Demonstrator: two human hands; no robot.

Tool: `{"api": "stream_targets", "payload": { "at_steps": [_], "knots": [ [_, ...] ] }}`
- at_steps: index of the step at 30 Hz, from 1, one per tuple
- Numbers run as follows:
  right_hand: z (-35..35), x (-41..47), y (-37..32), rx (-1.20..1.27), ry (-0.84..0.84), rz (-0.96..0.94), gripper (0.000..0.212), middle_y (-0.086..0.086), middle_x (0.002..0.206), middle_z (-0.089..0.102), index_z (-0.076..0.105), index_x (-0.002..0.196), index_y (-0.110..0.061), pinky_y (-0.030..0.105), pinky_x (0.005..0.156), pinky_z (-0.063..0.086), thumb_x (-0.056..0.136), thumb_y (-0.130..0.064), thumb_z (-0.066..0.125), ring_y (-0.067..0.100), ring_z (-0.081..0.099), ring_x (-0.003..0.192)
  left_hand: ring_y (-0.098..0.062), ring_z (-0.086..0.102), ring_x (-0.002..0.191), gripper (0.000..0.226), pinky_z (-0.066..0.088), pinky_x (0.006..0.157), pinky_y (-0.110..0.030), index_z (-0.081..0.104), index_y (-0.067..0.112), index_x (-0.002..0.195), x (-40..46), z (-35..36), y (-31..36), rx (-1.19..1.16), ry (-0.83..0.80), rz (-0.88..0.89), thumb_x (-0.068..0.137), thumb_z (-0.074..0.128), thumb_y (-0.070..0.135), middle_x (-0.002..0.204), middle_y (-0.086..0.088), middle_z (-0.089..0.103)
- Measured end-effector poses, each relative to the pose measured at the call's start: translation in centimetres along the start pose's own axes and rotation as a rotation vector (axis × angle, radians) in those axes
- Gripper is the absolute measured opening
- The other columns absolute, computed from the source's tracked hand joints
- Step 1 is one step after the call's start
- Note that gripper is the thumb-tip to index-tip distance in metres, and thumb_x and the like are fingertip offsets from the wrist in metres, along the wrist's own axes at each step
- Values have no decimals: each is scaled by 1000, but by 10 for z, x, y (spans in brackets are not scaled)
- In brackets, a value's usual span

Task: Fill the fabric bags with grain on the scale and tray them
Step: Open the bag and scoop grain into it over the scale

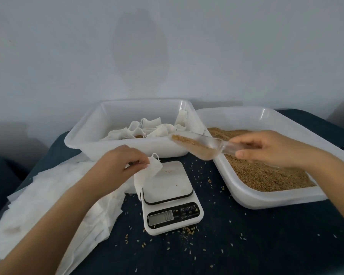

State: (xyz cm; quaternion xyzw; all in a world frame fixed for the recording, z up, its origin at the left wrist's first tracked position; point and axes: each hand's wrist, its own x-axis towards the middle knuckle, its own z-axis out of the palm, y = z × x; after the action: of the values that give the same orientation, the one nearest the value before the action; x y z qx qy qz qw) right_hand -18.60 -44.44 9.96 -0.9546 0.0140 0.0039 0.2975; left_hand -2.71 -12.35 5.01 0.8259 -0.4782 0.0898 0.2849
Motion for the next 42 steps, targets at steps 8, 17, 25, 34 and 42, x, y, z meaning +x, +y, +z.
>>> {"api": "stream_targets", "payload": {
  "at_steps": [8,17,25,34,42],
  "knots": [
    [21,5,-19,-113,-168,-121,36,-33,95,65,55,102,-67,18,74,41,90,-34,61,-12,59,86,11,54,79,9,37,75,-3,72,17,91,-3,0,-5,0,-125,5,85,66,16,94,12,68],
    [8,6,-29,-169,-205,-103,37,-46,98,58,50,98,-75,14,75,38,86,-42,63,-21,54,92,1,55,89,11,40,74,-5,73,14,93,-1,13,2,-46,-171,27,84,67,15,95,6,70],
    [-3,6,-51,-245,-216,-56,25,-28,107,66,61,97,-62,31,96,50,82,-43,67,-8,59,101,-2,55,93,14,43,79,-15,74,14,96,0,20,9,-40,-147,54,85,66,18,97,6,70],
    [-15,20,-76,-325,-199,-21,15,-16,91,70,68,91,-41,43,88,53,77,-41,73,7,67,88,-13,63,85,14,52,77,-35,75,18,95,-3,25,11,-24,-58,62,83,69,18,94,7,72],
    [-25,26,-88,-381,-221,-6,17,-15,89,71,69,94,-37,37,88,52,79,-36,74,4,66,85,2,54,88,13,45,73,-15,75,25,93,0,25,10,-73,-72,-15,81,70,22,91,14,70]
  ]
}}
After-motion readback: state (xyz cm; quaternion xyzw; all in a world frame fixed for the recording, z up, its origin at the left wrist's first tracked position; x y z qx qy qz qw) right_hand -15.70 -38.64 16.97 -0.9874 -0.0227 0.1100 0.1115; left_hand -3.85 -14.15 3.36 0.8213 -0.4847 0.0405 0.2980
